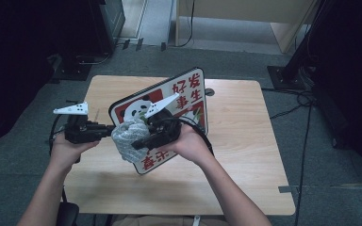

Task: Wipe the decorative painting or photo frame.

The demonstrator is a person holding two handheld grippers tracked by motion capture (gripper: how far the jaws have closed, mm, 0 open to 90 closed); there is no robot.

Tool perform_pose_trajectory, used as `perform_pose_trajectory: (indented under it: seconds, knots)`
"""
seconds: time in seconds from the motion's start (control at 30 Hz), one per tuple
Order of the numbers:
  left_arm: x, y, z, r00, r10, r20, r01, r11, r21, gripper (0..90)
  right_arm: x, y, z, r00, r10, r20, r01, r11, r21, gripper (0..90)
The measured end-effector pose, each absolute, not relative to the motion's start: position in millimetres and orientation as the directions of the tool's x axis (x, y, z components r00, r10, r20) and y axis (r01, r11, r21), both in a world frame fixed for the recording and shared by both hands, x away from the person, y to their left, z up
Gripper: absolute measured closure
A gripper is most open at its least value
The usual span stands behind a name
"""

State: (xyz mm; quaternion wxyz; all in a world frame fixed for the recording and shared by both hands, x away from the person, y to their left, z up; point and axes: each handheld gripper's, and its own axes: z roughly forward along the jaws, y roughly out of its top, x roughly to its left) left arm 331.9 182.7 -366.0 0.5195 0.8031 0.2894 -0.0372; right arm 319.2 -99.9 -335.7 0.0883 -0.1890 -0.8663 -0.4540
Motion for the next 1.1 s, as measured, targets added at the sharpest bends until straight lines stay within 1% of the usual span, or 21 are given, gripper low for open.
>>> perform_pose_trajectory:
  seconds: [0.53, 1.1]
  knots:
    - [330.6, 181.2, -366.1, 0.839, 0.423, -0.342, 0.488, -0.308, 0.817, 88.1, 314.8, -102.5, -356.2, -0.906, 0.26, 0.335, 0.423, 0.525, 0.738, 59.7]
    - [330.3, 181.0, -366.9, 0.836, 0.425, -0.347, 0.492, -0.303, 0.816, 88.2, 309.9, -106.2, -379.7, -0.901, 0.261, 0.347, 0.434, 0.523, 0.733, 59.4]
